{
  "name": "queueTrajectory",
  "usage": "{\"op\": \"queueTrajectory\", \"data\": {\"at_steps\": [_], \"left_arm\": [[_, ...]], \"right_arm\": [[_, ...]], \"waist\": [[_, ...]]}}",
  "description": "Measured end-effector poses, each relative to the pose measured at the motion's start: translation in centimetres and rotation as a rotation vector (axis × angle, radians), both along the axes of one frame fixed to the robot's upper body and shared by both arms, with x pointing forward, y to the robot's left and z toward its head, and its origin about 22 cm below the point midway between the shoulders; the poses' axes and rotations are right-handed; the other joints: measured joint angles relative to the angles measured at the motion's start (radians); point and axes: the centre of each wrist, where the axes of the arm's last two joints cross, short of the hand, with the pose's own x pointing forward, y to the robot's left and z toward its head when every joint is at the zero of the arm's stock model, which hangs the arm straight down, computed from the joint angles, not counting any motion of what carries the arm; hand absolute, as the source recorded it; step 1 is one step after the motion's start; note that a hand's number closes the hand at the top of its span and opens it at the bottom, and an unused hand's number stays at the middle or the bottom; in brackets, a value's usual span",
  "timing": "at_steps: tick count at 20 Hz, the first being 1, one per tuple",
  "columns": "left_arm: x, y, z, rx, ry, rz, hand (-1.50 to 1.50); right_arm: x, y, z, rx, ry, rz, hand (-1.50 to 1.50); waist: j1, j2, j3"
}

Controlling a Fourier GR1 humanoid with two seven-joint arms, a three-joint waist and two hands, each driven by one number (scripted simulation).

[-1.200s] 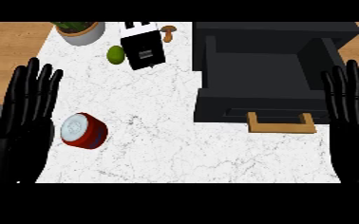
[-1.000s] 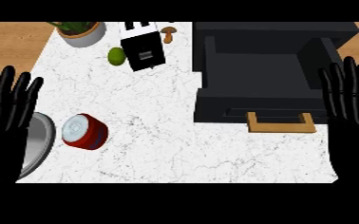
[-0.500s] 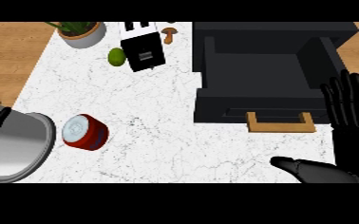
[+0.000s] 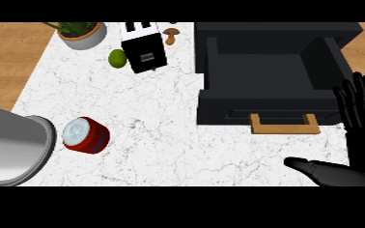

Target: Pick up the can, place it into the drawer and close the drawer

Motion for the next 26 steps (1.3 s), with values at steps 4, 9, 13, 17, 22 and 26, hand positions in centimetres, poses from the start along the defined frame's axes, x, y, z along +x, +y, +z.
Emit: {"op": "queueTrajectory", "data": {"at_steps": [4, 9, 13, 17, 22, 26], "left_arm": [[1.5, -1.0, -1.0, 0.006, 0.025, -0.010, -1.50], [2.6, -1.7, -3.3, 0.009, 0.059, -0.011, -1.50], [2.3, -2.2, -5.7, 0.027, 0.086, 0.001, -1.50], [2.2, -2.2, -8.0, 0.036, 0.108, 0.010, -1.50], [2.5, -2.8, -10.7, 0.059, 0.127, 0.034, -1.50], [2.8, -2.1, -13.4, 0.054, 0.143, 0.066, -1.50]], "right_arm": [[0.3, -0.5, -0.3, 0.000, -0.008, 0.000, -1.50], [-0.7, -0.8, -0.6, -0.004, -0.015, -0.006, -1.50], [-0.8, -1.5, -0.6, -0.004, -0.021, -0.014, -1.50], [-1.4, -1.9, -0.1, -0.006, -0.024, -0.012, -1.50], [-1.8, -2.5, 0.4, -0.016, -0.023, -0.017, -1.50], [-2.5, -2.4, 0.7, -0.012, -0.024, -0.019, -1.50]], "waist": [[-0.003, 0.001, 0.000], [-0.005, 0.001, 0.000], [-0.004, 0.001, 0.000], [-0.004, 0.000, 0.000], [-0.004, 0.000, 0.000], [-0.005, 0.001, 0.000]]}}
